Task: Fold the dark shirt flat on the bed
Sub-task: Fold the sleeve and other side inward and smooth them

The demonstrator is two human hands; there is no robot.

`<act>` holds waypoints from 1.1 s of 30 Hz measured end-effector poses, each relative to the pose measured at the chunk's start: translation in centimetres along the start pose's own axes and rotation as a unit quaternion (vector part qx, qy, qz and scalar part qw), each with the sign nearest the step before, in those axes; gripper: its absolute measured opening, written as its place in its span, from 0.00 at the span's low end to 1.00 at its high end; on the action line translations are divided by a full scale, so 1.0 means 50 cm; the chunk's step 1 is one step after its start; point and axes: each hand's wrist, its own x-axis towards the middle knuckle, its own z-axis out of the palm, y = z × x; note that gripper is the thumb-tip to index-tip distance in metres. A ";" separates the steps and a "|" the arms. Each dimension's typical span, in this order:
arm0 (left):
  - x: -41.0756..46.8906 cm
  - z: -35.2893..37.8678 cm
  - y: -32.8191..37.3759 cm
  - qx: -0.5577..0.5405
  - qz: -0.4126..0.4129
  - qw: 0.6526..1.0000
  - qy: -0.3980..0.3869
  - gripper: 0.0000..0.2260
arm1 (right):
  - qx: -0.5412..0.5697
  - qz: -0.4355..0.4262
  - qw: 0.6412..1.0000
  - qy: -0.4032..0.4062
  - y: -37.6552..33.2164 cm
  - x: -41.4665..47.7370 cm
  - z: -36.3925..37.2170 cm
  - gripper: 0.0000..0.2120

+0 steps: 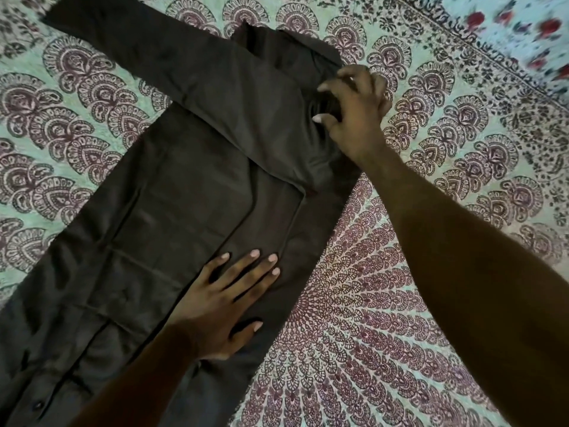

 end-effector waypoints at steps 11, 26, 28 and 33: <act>0.001 0.006 -0.003 -0.010 0.000 1.000 -0.008 0.40 | -0.061 0.065 0.996 0.003 0.035 -0.284 0.086 0.24; 0.001 -0.001 -0.004 -0.020 0.001 1.000 -0.009 0.39 | -0.077 0.114 0.990 0.039 0.074 -0.021 -0.010 0.23; 0.000 0.000 -0.005 -0.024 0.002 1.000 -0.007 0.39 | -0.072 0.050 0.996 0.024 0.055 0.006 -0.016 0.17; -0.002 0.000 -0.007 -0.035 0.001 0.999 -0.006 0.39 | -0.104 0.042 0.977 -0.181 0.011 0.095 0.014 0.25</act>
